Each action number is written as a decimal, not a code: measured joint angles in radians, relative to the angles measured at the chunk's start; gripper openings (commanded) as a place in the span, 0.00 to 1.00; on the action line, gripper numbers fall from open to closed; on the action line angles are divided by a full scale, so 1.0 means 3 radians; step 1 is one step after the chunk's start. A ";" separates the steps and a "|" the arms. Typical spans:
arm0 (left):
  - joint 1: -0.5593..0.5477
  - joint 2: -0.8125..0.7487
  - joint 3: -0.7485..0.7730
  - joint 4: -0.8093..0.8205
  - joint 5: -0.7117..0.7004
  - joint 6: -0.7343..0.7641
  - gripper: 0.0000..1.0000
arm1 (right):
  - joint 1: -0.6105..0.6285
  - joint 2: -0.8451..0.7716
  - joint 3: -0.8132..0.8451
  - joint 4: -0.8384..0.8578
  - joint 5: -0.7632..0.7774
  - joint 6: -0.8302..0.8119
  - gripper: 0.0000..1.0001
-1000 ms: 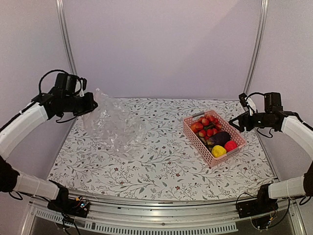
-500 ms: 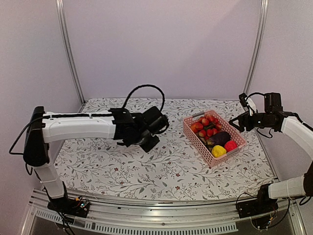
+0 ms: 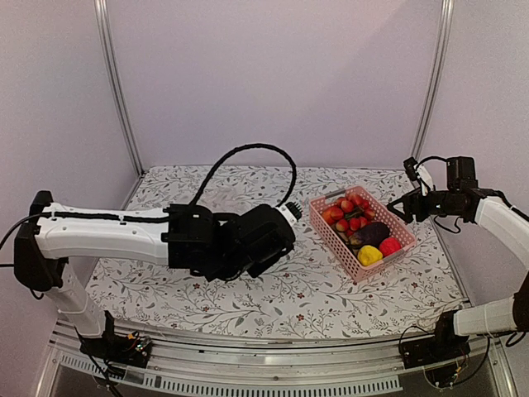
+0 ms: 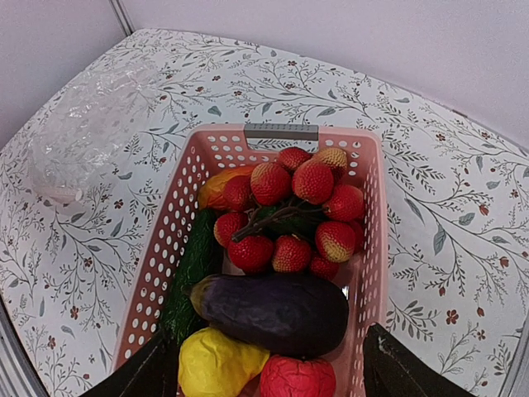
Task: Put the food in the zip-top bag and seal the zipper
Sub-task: Adjust the zipper food storage bag at the center of the board, then pick up the zipper food storage bag at the center of the board.
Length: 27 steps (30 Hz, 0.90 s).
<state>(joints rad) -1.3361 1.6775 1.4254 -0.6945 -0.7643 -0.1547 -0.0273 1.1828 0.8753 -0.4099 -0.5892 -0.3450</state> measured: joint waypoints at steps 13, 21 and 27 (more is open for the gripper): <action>0.0057 0.0306 -0.1080 0.0411 -0.0551 -0.0047 0.55 | 0.0000 0.0000 -0.0013 -0.0001 0.0000 -0.0037 0.75; 0.0266 0.0813 -0.1094 0.0603 -0.0843 -0.0034 0.57 | 0.0000 0.0000 -0.0013 -0.0001 0.0000 -0.0037 0.75; 0.0516 0.1106 -0.1088 0.0680 -0.1193 -0.0033 0.48 | 0.0000 0.0001 -0.0013 -0.0001 0.0000 -0.0037 0.75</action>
<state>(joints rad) -1.1812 2.0094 1.0988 -0.4904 -1.1221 -0.1646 -0.0273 1.1831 0.8715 -0.4103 -0.5892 -0.3561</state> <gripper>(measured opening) 0.549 0.753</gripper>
